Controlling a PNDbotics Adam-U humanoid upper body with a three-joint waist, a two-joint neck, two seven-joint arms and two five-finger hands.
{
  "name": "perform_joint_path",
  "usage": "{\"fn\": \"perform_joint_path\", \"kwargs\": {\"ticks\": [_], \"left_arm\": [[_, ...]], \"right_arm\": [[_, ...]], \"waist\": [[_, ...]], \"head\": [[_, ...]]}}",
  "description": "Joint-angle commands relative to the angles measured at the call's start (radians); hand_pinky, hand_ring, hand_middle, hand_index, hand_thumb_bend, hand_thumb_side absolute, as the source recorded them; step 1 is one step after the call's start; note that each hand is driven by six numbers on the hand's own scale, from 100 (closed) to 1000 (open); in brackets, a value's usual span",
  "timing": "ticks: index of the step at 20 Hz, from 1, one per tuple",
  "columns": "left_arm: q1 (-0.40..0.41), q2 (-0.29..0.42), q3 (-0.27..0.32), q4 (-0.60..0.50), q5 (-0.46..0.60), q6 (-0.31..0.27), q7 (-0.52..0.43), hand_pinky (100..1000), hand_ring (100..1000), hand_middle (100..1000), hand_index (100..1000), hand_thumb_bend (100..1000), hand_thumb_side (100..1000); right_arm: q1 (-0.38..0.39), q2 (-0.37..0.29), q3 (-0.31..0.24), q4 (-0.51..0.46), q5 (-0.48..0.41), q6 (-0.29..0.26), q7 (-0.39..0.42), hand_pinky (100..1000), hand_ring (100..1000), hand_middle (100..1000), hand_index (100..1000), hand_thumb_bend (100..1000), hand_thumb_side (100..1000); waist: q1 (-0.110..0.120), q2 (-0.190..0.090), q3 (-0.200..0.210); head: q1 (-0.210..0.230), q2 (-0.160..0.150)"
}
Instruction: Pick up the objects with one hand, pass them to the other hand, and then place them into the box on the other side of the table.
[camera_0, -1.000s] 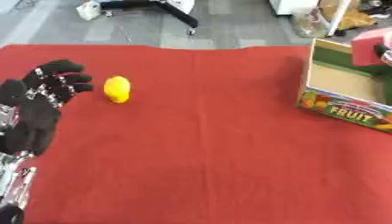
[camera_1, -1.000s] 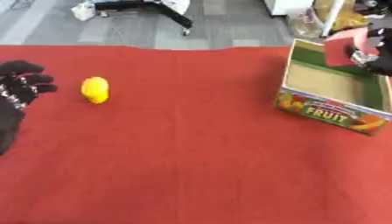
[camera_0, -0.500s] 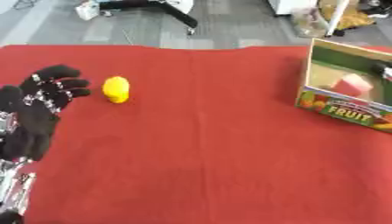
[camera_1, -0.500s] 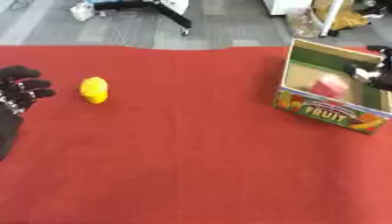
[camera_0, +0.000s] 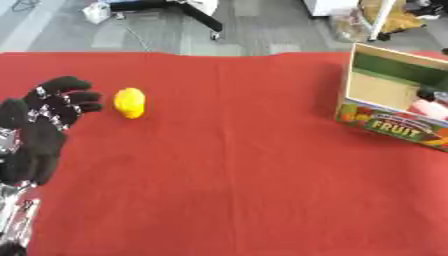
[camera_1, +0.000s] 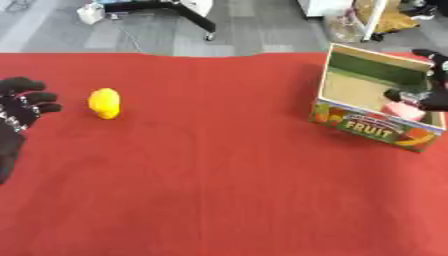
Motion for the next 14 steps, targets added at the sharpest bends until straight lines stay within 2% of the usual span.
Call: {"fn": "perform_joint_path", "kwargs": {"ticks": [1,2,4,6,9,11,13,14], "left_arm": [[-0.018,0.028,0.026,-0.007,-0.025,-0.002,0.018,755,729,711,798,519,771],[-0.019,0.030,0.034,-0.005,-0.037,-0.003,0.025,754,728,710,798,514,770],[-0.022,0.038,0.048,0.001,-0.065,-0.001,0.040,751,725,707,796,498,762],[-0.026,0.064,0.062,0.010,-0.096,0.004,0.062,747,720,702,793,480,754],[-0.041,0.136,0.094,0.032,-0.172,0.020,0.103,745,716,697,789,442,724],[-0.059,0.204,0.120,0.052,-0.266,0.037,0.131,747,714,694,790,402,701],[-0.076,0.273,0.137,0.076,-0.376,0.062,0.147,754,718,697,799,402,676],[-0.085,0.308,0.145,0.089,-0.442,0.077,0.151,757,720,698,802,398,664]], "right_arm": [[0.047,-0.038,-0.047,-0.201,-0.132,0.005,-0.070,486,139,125,959,346,500],[0.080,-0.019,-0.062,-0.284,-0.190,0.011,-0.090,486,139,123,936,264,461],[0.139,0.024,-0.087,-0.443,-0.273,0.031,-0.121,484,139,122,909,184,416],[0.195,0.082,-0.103,-0.613,-0.312,0.037,-0.140,485,149,129,901,154,384],[0.272,0.171,-0.106,-0.837,-0.306,0.040,-0.146,484,153,131,893,134,366],[0.307,0.224,-0.102,-0.897,-0.289,0.018,-0.135,484,151,129,888,120,370],[0.334,0.263,-0.095,-0.911,-0.274,0.002,-0.124,485,149,127,888,100,380],[0.345,0.280,-0.090,-0.913,-0.266,-0.003,-0.116,487,147,124,887,129,366]], "waist": [[0.010,0.004,-0.009],[0.010,0.006,-0.015],[0.009,0.009,-0.023],[0.008,0.011,-0.032],[0.010,0.010,-0.041],[0.013,0.008,-0.045],[0.016,0.002,-0.048],[0.018,-0.001,-0.049]], "head": [[0.009,-0.014],[0.013,-0.017],[0.022,-0.019],[0.035,-0.020],[0.052,-0.020],[0.067,-0.017],[0.093,-0.013],[0.110,-0.011]]}}
